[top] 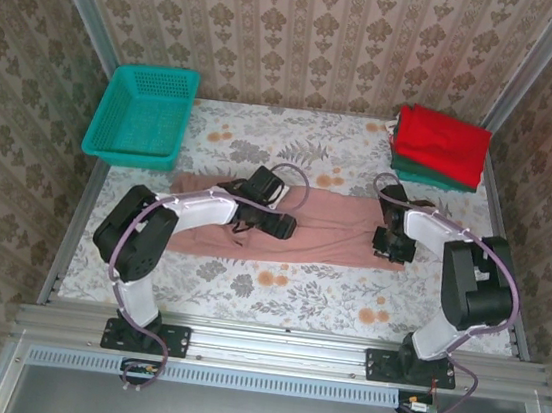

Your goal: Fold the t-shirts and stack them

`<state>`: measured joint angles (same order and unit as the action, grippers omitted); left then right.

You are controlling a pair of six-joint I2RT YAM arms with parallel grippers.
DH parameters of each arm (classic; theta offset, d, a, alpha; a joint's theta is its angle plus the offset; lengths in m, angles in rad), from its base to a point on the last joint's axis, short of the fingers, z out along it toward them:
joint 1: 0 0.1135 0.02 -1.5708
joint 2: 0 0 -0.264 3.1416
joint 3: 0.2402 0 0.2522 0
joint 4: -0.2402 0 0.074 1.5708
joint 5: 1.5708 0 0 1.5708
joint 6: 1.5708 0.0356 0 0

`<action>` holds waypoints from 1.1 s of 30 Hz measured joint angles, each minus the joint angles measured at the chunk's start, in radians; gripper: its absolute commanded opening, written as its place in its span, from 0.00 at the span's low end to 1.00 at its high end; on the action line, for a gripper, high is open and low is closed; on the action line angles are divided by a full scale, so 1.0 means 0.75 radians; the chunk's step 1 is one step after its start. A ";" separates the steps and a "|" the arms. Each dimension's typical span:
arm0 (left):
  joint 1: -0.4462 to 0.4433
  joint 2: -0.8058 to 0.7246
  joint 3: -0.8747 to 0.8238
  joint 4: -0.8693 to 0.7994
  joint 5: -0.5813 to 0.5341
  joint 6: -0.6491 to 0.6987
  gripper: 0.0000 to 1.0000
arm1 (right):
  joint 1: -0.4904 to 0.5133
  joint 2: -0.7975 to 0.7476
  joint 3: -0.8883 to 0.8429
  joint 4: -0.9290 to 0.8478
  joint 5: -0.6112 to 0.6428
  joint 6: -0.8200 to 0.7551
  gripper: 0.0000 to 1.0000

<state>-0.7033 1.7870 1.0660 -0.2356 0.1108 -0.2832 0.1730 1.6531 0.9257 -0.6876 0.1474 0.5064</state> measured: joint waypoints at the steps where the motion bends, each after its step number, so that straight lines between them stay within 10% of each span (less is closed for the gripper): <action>1: 0.012 0.000 -0.011 0.008 0.004 0.000 0.89 | 0.000 0.006 0.011 0.002 0.004 -0.002 0.14; 16: 0.133 -0.001 -0.078 0.093 0.117 0.006 0.89 | 0.028 -0.233 -0.062 -0.061 0.018 0.030 0.07; 33: 0.176 -0.001 -0.078 0.090 0.145 0.052 0.89 | 0.120 -0.304 -0.154 -0.164 0.002 0.036 0.26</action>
<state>-0.5713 1.7866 1.0073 -0.1684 0.2199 -0.2440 0.2630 1.4250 0.8104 -0.8104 0.1486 0.5331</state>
